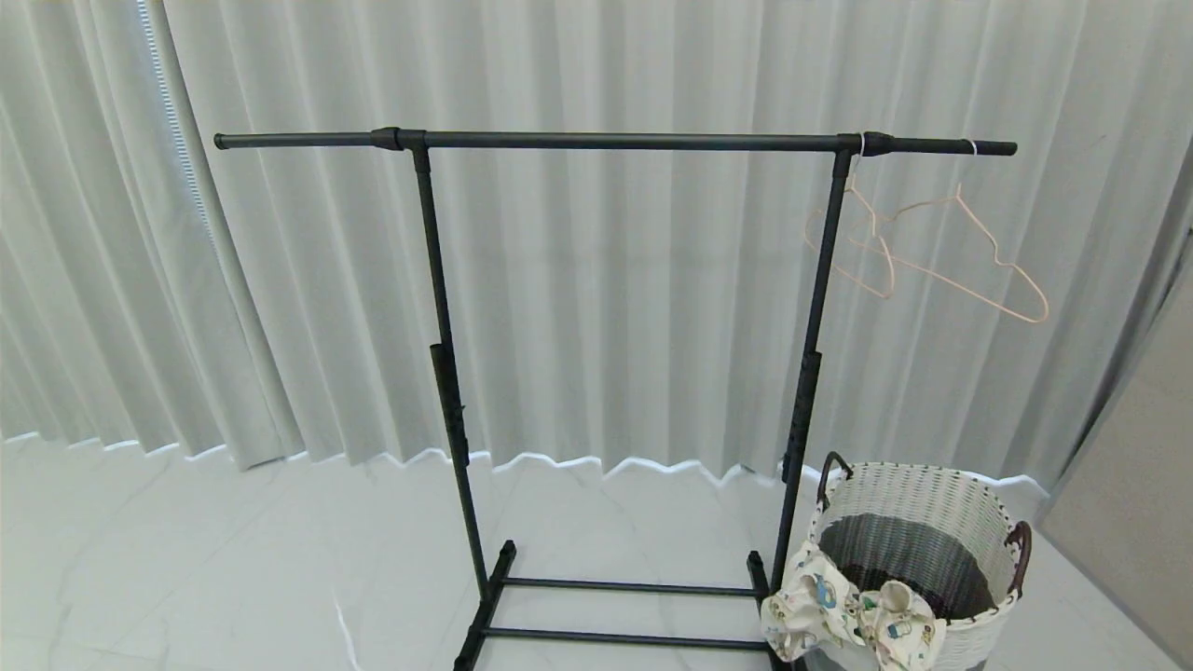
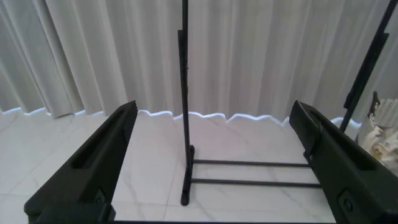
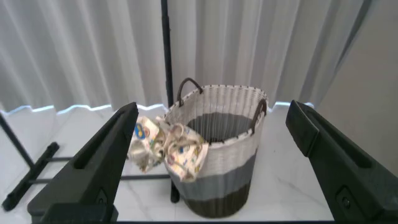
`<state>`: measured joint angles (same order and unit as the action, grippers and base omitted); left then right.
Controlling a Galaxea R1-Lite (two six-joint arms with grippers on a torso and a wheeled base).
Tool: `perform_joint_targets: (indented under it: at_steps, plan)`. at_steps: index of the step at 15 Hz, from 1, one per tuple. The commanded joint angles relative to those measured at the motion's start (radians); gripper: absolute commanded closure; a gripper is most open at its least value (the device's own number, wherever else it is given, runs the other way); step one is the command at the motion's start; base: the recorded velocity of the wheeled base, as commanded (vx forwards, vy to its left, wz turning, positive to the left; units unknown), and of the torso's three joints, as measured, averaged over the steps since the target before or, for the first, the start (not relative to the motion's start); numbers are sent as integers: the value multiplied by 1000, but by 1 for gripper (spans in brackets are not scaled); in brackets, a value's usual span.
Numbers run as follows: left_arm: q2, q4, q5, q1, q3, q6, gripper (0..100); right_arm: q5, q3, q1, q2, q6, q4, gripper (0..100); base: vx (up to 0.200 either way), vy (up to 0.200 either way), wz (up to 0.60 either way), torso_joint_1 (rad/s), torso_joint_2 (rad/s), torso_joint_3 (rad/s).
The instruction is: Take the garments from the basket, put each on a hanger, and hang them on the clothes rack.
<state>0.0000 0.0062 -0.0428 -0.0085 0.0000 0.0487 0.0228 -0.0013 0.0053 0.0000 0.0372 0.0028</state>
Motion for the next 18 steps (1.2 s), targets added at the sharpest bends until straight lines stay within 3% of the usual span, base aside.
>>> perform_joint_targets:
  at_steps: [1, 10, 14, 16, 17, 18]
  plan:
    - [2, 0, 1, 1, 0, 0, 0, 0, 0, 1, 0, 1, 0, 0, 200, 0, 0, 2, 2, 2]
    - [2, 0, 1, 1, 0, 0, 0, 0, 0, 1, 0, 1, 0, 0, 200, 0, 0, 4, 3, 3]
    - [2, 0, 0, 1, 0, -1, 0, -15, -11, 1, 0, -8, -23, 0, 0, 0, 0, 0, 0, 0]
    - [2, 0, 0, 1, 0, -3, 0, -60, -178, 48, 150, 27, -9, 0, 0, 0, 0, 0, 0, 0]
    - [2, 0, 0, 1, 0, -1, 0, -58, -223, 65, 250, -14, 2, 0, 0, 0, 0, 0, 0, 0]
    - [2, 0, 1, 1, 0, -1, 0, -53, -227, 67, 373, -112, 19, 0, 0, 0, 0, 0, 0, 0]
